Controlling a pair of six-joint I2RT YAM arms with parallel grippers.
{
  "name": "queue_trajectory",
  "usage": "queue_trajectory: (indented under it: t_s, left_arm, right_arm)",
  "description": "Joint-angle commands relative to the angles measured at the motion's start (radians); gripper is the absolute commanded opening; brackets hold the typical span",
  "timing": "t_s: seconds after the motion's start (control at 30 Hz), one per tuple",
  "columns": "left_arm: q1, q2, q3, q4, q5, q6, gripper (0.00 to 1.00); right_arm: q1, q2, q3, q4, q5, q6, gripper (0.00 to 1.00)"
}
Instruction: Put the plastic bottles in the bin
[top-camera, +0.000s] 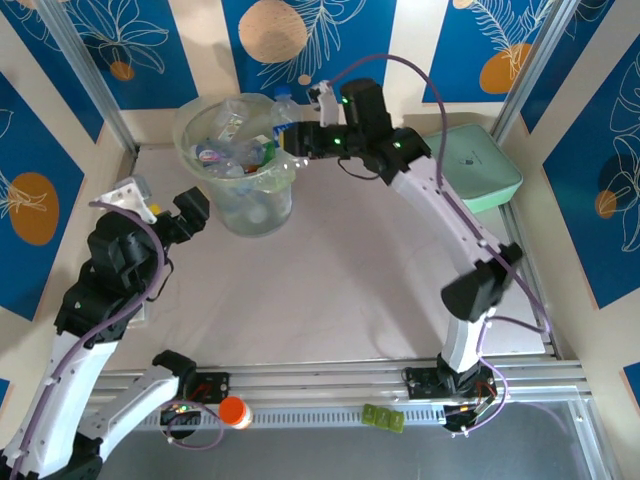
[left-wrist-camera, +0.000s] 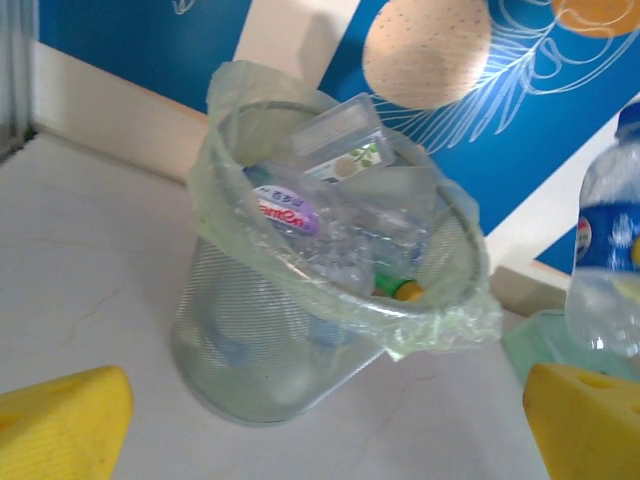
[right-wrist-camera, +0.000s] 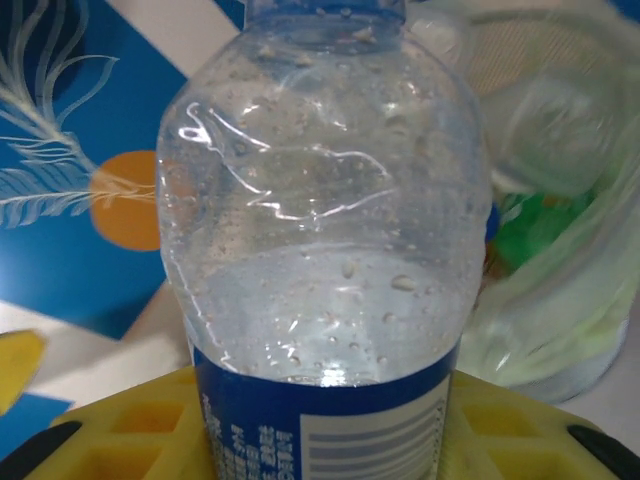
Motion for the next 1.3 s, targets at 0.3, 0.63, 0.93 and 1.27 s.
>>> queue_trajectory:
  t_s: [0.3, 0.63, 0.93, 1.27]
  left_arm:
    - [-0.048, -0.001, -0.003, 0.0, -0.113, 0.085, 0.99]
    - [-0.059, -0.007, -0.007, 0.007, -0.115, 0.105, 0.99]
    - [-0.058, -0.007, -0.014, 0.018, -0.124, 0.114, 0.99]
    - [-0.059, -0.002, -0.024, 0.027, -0.139, 0.122, 0.99]
  right_arm:
    - [0.013, 0.478, 0.638, -0.251, 0.122, -0.05, 0.45]
    - [0.048, 0.494, 0.586, -0.253, 0.196, -0.165, 0.7]
    - [-0.007, 0.406, 0.556, -0.249, 0.198, -0.168, 0.87]
    - [-0.055, 0.414, 0.547, -0.173, 0.014, -0.126, 0.78]
